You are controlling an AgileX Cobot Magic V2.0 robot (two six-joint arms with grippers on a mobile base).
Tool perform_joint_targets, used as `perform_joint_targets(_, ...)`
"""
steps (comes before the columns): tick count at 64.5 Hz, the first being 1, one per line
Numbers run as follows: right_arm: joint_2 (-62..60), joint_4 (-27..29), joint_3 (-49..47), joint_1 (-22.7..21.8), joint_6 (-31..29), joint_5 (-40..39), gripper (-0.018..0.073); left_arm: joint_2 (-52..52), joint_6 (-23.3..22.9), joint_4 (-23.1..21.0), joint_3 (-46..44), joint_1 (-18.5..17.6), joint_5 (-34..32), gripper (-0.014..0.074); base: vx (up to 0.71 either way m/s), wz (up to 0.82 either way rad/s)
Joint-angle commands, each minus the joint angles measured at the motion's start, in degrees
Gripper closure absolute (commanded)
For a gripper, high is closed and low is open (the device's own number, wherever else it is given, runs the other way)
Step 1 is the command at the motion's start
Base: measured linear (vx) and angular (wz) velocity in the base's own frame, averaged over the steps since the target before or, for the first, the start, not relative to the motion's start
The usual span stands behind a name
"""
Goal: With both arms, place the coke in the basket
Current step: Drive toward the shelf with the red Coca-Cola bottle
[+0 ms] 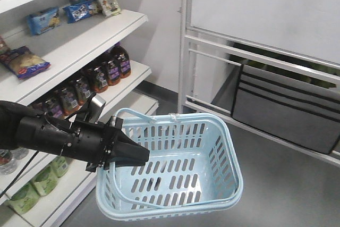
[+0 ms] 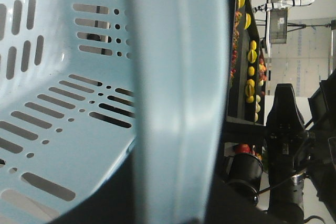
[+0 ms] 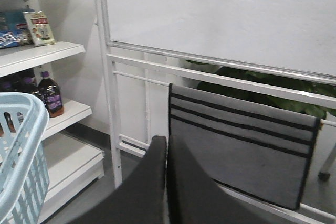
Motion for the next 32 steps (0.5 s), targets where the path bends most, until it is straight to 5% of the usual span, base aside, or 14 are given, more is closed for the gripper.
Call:
perform_joint_targets(1, -1.0, -0.4, 0.6, -0.3, -0.3, -4.5, 0.0568, -2.7, 0.6, -4.5, -1.1, -0.2, 3.9, 0.0602, 0.11, 0.44)
perform_joint_targets(32, -1.0, -0.4, 0.6, -0.3, -0.3, -4.5, 0.0568, -2.7, 0.6, -4.5, -1.1, -0.2, 3.9, 0.0602, 0.12, 0.48)
